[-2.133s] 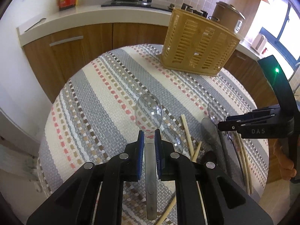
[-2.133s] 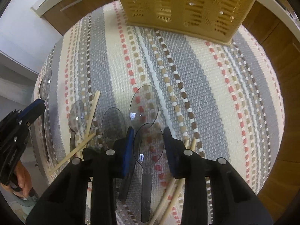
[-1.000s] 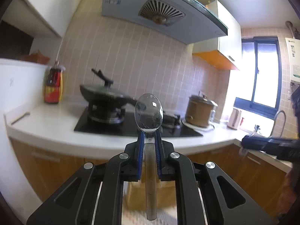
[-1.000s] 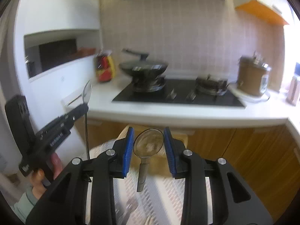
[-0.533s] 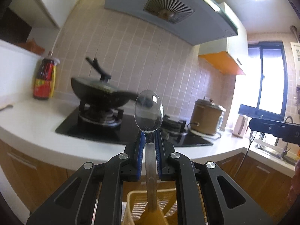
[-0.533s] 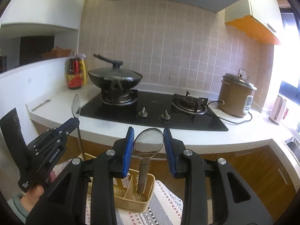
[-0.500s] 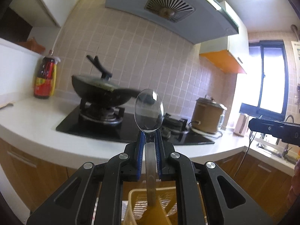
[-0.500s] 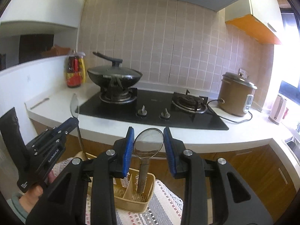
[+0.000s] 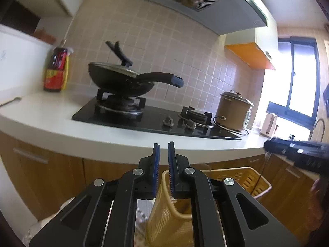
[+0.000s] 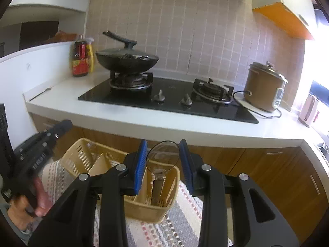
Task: Organize utensils
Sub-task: 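Open the left gripper over the basket while the right gripper releases its spoon, then grasp a wooden chopstick with the left gripper while the right gripper returns to the table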
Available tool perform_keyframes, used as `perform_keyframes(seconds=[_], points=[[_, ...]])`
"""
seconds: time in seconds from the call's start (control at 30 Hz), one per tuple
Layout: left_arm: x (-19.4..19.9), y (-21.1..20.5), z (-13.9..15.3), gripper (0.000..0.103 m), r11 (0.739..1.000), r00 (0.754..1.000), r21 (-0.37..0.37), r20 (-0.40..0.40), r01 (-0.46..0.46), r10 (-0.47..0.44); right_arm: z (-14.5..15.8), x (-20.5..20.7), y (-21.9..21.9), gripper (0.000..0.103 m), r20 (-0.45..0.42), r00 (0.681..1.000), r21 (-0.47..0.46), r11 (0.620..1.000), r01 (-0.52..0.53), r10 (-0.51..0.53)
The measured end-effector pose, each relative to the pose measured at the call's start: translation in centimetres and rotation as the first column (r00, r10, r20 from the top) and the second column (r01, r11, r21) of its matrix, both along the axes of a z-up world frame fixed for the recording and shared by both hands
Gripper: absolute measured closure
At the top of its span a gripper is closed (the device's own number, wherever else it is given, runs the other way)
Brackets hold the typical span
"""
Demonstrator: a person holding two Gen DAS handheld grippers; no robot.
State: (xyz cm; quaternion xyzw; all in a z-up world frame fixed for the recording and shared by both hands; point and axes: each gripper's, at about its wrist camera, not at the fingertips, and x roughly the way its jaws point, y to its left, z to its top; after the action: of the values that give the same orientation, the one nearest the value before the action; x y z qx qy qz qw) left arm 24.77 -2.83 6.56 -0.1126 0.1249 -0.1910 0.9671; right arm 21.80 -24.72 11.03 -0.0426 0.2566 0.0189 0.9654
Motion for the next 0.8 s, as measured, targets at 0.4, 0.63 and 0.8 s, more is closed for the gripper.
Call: perform_keyframes(seconds=[0.4, 0.63, 0.8], points=[[-11.3, 4.4, 4.3, 0.050, 0.994, 1.000, 0.111, 0.016, -0.010, 0.009, 2.9, -7.8, 0.4, 0.039, 0.063, 0.998, 0.024, 1.000, 0.006, -0.008], [-15.2, 5.3, 1.2, 0.051, 0.968, 0.964, 0.204, -0.247, 0.147, -0.094, 0.6, -12.5, 0.8, 0.039, -0.063, 0.998, 0.046, 0.999, -0.007, 0.010], [-16.8, 4.9, -5.4, 0.062, 0.907, 0.850, 0.302, -0.516, 0.294, -0.103, -3.0, -13.7, 0.7, 0.047, -0.223, 0.973, 0.144, 0.989, -0.030, 0.062]])
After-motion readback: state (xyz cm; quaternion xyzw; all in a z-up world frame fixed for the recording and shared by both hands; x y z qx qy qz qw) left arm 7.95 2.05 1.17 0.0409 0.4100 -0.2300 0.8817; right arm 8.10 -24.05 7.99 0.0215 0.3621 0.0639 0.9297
